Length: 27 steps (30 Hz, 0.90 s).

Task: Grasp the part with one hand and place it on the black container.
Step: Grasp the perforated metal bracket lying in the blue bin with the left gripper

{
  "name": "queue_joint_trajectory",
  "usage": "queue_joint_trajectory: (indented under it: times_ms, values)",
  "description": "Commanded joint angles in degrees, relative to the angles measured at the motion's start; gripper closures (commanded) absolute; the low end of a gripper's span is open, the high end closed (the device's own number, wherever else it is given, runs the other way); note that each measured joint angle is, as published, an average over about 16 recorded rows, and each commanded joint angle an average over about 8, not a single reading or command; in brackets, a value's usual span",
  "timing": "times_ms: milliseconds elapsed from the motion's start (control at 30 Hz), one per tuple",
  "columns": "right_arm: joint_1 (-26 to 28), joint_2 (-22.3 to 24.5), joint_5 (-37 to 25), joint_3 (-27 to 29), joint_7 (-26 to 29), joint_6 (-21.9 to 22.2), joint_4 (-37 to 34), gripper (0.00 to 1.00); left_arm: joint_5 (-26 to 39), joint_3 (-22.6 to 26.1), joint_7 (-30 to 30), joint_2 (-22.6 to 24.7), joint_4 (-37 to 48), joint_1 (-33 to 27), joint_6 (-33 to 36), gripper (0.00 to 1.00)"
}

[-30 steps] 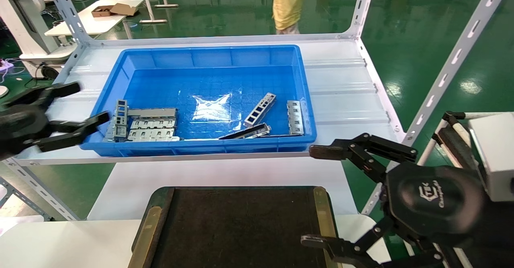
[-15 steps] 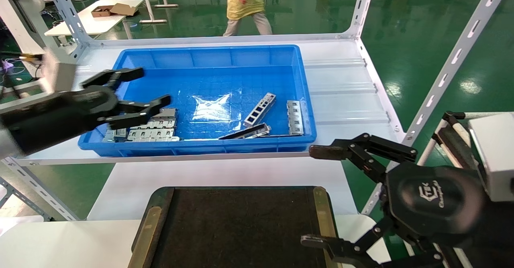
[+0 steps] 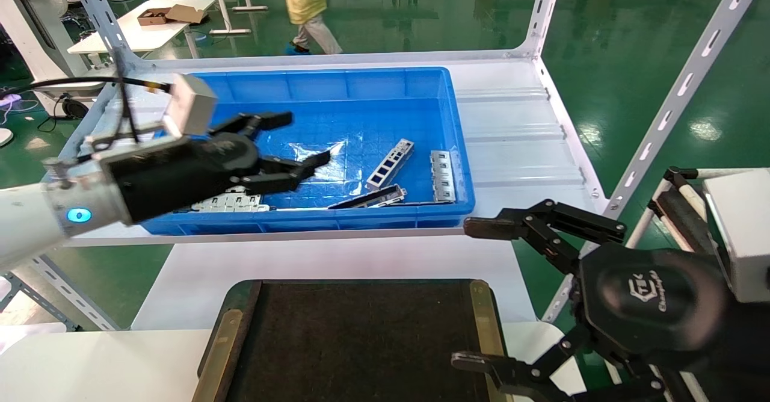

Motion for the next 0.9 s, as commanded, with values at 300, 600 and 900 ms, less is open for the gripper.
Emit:
queue_joint_trajectory:
  times_ms: [300, 600, 900]
  values:
    - [0.0, 0.0, 0.0, -0.01, 0.0, 0.0, 0.0, 0.0, 4.92, 3.32, -2.74, 6.2, 1.0, -2.28, -6.03, 0.0]
    - [0.0, 0.0, 0.01, -0.01, 0.0, 0.0, 0.0, 0.0, 8.63, 5.73, -2.45, 12.54, 6.3, -5.41, -10.52, 0.0]
    - [0.0, 0.01, 0.01, -0.02, -0.01, 0.01, 0.0, 0.0, 11.52, 7.62, -1.31, 17.84, 14.53, -8.93, -13.56, 0.0]
